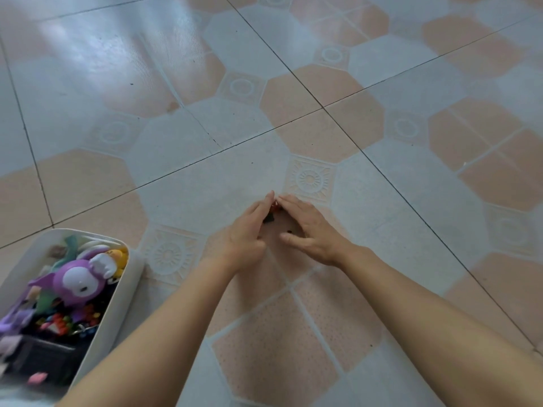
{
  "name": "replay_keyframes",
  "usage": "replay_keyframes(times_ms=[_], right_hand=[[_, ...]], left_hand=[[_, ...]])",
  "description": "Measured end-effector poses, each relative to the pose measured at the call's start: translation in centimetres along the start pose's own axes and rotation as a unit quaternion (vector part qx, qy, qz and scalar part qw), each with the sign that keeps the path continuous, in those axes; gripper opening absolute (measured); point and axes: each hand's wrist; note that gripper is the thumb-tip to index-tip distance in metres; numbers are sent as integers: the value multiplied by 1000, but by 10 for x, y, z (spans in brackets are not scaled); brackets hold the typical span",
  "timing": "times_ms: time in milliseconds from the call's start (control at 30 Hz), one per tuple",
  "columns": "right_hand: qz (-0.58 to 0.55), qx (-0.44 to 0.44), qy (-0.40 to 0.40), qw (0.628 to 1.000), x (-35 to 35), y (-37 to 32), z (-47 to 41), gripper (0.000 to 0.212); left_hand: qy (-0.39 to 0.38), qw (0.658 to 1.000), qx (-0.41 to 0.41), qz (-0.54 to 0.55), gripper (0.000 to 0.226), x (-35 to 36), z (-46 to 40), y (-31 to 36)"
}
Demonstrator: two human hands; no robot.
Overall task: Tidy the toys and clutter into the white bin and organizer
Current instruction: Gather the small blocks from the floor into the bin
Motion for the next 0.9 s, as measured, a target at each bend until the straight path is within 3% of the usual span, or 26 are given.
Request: replay_keyframes(times_ms=[133,200,333,433,533,700,900], right_hand=[[36,34,48,998,7,-2,10,92],[88,75,77,990,9,-2,9,94],[147,82,78,983,12,1,0,73],[155,41,124,979,14,0,-12,51],[135,15,167,977,20,0,-19,43],[157,-48,208,964,26,7,-24,23],[234,-64,216,946,22,6,-22,33]], left_hand=[[95,992,-32,-72,73,5,6,2],[106,987,-48,-112,66,3,1,3],[67,989,-42,-126,47,-9,-14,7],[52,988,-35,-138,33,-12,-21,12],[49,985,-30,-160,18,-13,-25,14],[58,986,-25,-155,21,-12,-26,9],[90,992,-44,-75,21,-13,-18,0]])
Point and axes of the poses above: each hand's wrist, its own z-axis away from the middle knuckle, its own x-axis out of the palm, y = z × x, and after that the axes turned 12 degrees about -y, right-handed
